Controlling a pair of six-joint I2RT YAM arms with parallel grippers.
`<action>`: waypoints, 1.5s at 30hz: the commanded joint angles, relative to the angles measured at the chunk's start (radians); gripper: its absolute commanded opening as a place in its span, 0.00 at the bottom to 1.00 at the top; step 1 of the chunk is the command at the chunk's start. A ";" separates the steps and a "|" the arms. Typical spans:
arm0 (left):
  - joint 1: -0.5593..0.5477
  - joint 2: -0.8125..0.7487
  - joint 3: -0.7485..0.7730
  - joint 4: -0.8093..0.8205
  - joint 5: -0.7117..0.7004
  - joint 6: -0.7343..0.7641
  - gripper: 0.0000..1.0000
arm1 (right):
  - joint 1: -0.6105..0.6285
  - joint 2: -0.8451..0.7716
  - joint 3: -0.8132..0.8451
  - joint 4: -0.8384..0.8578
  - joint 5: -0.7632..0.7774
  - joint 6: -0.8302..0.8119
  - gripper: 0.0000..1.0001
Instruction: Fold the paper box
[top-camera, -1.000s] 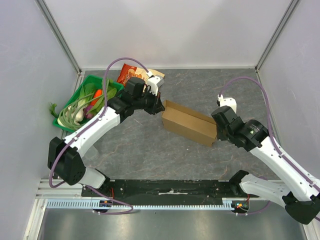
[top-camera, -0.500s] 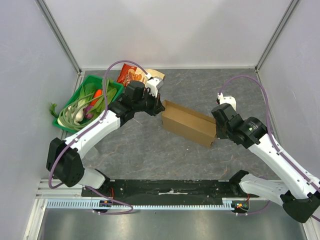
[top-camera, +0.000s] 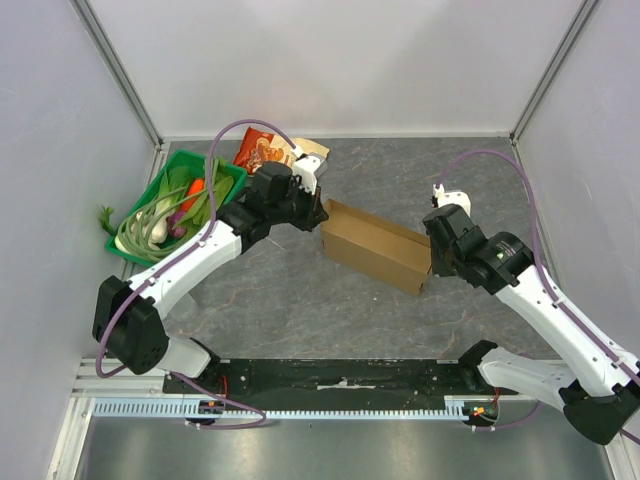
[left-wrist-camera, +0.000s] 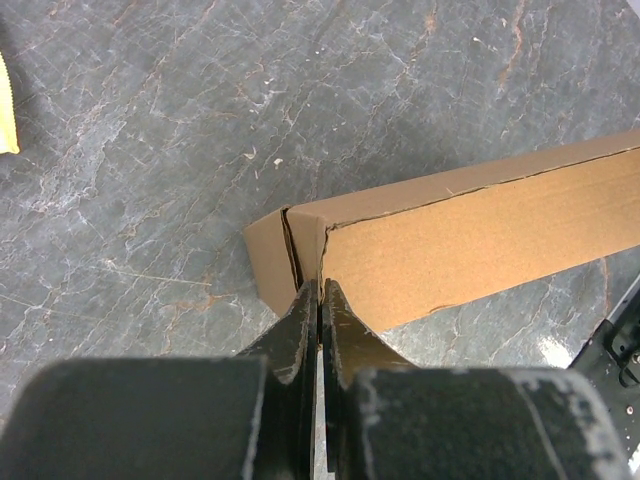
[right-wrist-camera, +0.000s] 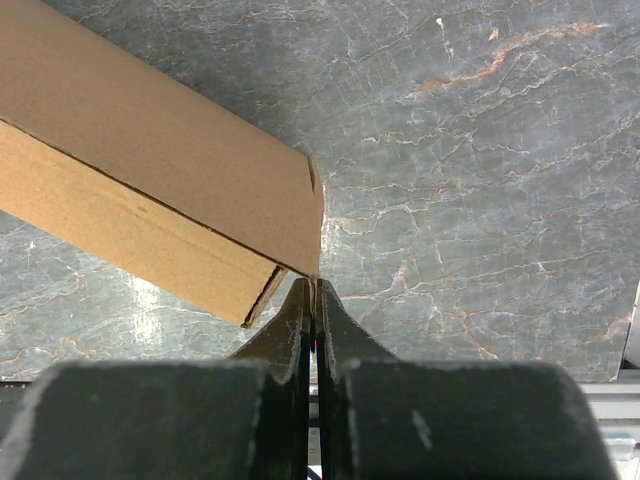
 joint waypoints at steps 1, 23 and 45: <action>-0.006 0.013 0.005 -0.101 -0.059 0.052 0.02 | -0.003 0.012 0.033 0.018 -0.032 -0.019 0.00; -0.023 0.000 -0.002 -0.127 -0.071 0.081 0.02 | -0.006 0.019 0.055 0.027 -0.075 -0.012 0.00; -0.054 -0.026 -0.030 -0.105 -0.048 0.040 0.02 | -0.086 0.029 0.101 0.093 -0.204 0.272 0.00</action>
